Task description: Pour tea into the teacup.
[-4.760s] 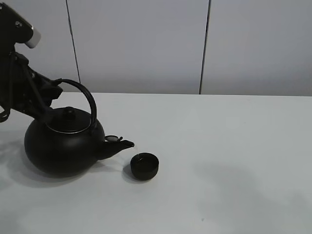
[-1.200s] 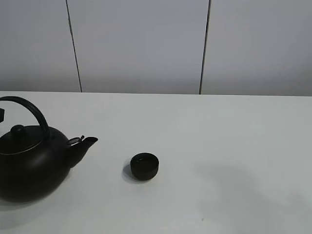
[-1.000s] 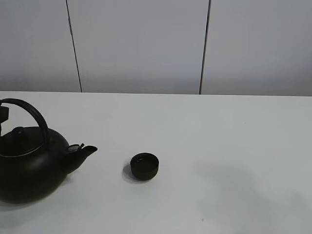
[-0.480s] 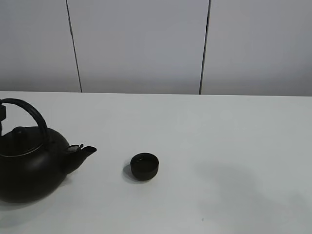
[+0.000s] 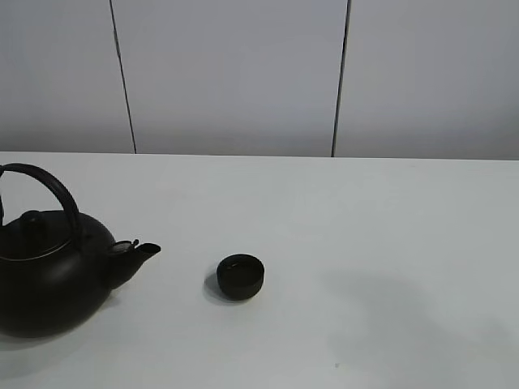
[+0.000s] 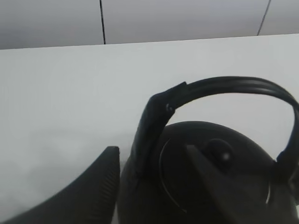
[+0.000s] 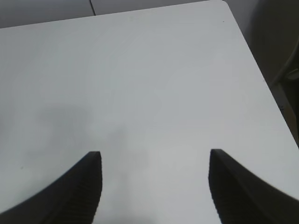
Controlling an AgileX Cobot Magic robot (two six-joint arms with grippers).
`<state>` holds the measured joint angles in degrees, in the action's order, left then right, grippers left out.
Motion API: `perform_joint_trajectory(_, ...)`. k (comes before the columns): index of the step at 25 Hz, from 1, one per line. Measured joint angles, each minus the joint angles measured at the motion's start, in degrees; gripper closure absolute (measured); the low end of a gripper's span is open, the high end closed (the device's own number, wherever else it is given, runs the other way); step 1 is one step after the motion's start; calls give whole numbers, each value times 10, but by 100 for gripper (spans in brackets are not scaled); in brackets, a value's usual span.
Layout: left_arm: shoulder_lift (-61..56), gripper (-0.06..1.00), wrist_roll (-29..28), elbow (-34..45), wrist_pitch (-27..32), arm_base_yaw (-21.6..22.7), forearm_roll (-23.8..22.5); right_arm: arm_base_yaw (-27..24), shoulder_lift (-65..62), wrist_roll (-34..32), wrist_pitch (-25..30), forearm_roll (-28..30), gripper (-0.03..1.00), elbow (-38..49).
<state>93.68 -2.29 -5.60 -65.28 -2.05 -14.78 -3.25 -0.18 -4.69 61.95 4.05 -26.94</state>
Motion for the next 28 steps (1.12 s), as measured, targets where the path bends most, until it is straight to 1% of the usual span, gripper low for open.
perform_joint_trajectory(3, -3, 64, 0, 2, -1, 0, 22, 0, 0, 0, 0, 0, 51, 0)
perform_joint_trajectory(6, -3, 64, 0, 2, -1, 4, 34, 0, 0, 0, 0, 0, 51, 0)
perform_joint_trajectory(14, -3, 64, 0, 1, -1, 69, 46, 0, 0, 0, 0, 0, 51, 0)
perform_joint_trajectory(17, -3, 64, -1, -17, -1, 77, 48, 0, 0, 0, 0, 0, 51, 0)
perform_joint_trajectory(19, -3, 64, -14, -38, 3, 79, 46, 0, 0, 0, 0, 0, 51, 0)
perform_joint_trajectory(21, -3, 64, -54, -64, 39, 80, 36, 0, 0, 0, 0, 0, 51, 0)
perform_joint_trajectory(24, -5, 64, -140, -114, 142, 80, 6, 0, 0, 0, 0, 0, 51, 0)
perform_joint_trajectory(26, -17, 64, -201, -150, 235, 80, -16, 0, 0, 0, 0, 0, 51, 0)
perform_joint_trajectory(28, -44, 64, -244, -194, 330, 80, -37, 0, 0, 0, 0, 0, 51, 0)
